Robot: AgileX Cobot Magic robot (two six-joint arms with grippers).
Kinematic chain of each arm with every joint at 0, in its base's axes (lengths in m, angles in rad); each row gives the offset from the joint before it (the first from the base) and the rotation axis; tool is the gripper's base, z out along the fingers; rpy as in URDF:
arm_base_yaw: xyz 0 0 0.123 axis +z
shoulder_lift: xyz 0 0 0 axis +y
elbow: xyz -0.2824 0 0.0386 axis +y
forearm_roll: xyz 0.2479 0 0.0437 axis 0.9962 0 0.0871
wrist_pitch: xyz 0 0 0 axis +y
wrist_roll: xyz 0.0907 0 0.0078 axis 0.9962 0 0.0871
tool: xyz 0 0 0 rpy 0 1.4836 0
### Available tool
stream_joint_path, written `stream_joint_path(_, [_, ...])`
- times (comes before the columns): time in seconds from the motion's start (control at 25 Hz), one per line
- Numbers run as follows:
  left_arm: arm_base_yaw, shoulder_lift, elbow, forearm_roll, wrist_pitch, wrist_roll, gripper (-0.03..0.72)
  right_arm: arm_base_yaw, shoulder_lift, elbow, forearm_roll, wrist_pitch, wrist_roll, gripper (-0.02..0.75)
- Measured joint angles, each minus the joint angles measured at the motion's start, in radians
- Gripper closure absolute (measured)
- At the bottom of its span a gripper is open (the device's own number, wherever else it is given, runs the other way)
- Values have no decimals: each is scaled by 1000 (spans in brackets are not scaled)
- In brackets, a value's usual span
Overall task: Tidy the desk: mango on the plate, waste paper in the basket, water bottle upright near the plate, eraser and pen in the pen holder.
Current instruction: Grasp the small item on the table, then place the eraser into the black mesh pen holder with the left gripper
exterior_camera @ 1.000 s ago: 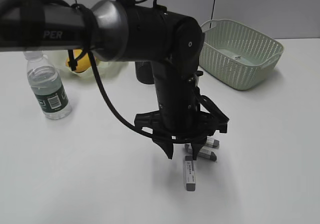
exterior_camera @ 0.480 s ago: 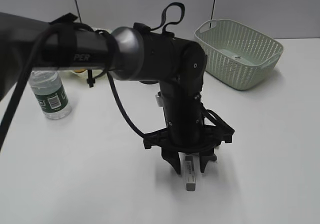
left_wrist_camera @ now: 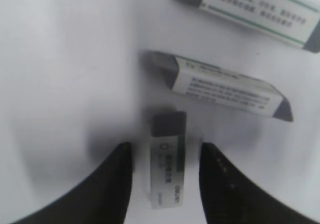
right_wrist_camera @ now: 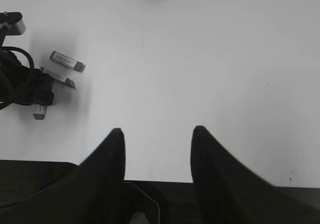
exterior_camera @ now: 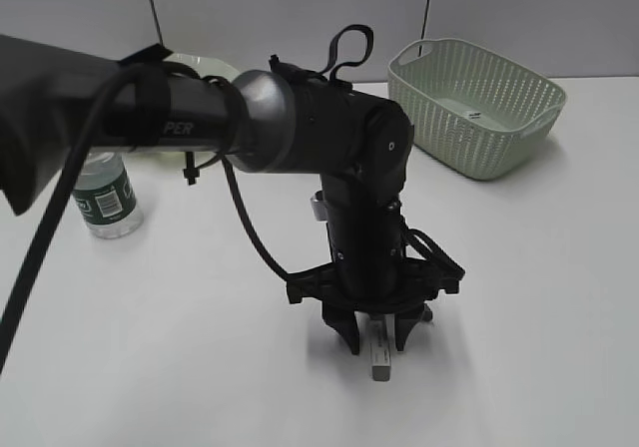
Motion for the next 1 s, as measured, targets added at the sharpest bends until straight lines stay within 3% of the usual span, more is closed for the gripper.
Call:
stream_joint_path(0.08, [0,0,0,0,-6,0,378,0,0,0,0,0,0,383])
stream_joint_path(0.2, [0,0,0,4,-10,0,528,0,0,0,0,0,0,383])
stream_joint_path(0.24, [0,0,-2,12,-10,1,538,0,0,0,0,0,0,383])
stream_joint_path(0.68, [12,-200,-59,252,17,133,537,0,0,0,27,-13,0,383])
stream_joint_path(1.0, [197,-348,-59,342,-256,180,537,0,10,0,29,-51,0,383])
